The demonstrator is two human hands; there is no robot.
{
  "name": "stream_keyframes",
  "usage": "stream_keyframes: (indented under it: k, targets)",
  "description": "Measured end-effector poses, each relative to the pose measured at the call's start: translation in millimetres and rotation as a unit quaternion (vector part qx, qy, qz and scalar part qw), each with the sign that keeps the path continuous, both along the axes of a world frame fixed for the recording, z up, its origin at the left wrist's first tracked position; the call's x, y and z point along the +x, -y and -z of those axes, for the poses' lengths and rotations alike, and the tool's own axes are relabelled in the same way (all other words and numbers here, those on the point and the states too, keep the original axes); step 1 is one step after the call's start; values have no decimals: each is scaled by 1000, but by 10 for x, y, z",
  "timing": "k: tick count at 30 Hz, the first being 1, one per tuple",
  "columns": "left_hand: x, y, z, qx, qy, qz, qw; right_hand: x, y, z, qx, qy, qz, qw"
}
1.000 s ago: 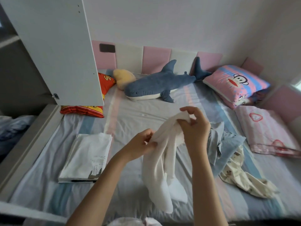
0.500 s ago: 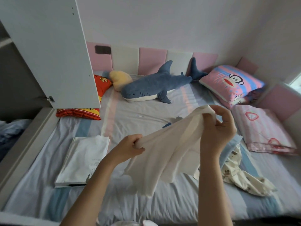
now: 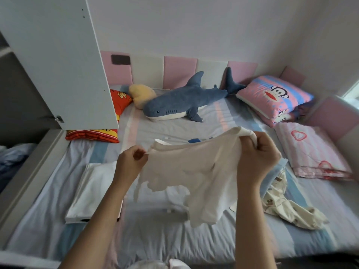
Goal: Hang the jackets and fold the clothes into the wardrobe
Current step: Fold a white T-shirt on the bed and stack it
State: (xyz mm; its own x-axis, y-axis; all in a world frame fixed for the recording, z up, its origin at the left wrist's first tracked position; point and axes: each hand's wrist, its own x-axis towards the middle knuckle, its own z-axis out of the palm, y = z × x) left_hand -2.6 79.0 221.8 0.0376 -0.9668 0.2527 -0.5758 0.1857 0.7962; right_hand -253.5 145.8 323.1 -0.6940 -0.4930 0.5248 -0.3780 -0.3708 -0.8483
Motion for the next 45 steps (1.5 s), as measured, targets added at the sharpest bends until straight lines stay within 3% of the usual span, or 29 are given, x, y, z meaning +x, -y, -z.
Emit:
stream_keyframes:
  k: [6, 9, 12, 17, 23, 26, 30, 34, 38, 40, 42, 45]
  targets:
    - [-81, 47, 63, 157, -29, 92, 983, -80, -12, -71, 5, 6, 0, 1000]
    - [-64, 9, 52, 185, -33, 167, 968, -182, -32, -21, 27, 9, 18, 999]
    - [27, -12, 38, 142, -38, 178, 973, -291, -76, 34, 48, 13, 39, 998]
    - [143, -20, -71, 17, -29, 17, 999, -373, -103, 90, 100, -14, 47, 994]
    - [44, -43, -156, -42, -22, -45, 998, -341, -100, 151, 123, -63, 65, 988]
    - [86, 4, -161, -31, 5, -5, 999, -459, -117, 226, 160, -96, 43, 981]
    - [117, 81, -186, -57, 3, -7, 998, -526, -157, 293, 101, -91, 40, 990]
    - [81, 154, -123, -1, 40, -37, 999, -588, 39, 422, 194, -112, 14, 975]
    - [132, 244, -300, -91, 48, -61, 993, -571, 37, 443, 105, -54, 86, 989]
    - [166, 332, -401, -104, 55, -65, 991, -623, 85, 451, 150, -50, 94, 983]
    - [184, 397, -404, -58, 92, -40, 993, -704, 141, 508, 234, -77, 60, 967]
    - [182, 380, -342, -61, 96, -26, 993, -714, 176, 494, 231, -83, 48, 968]
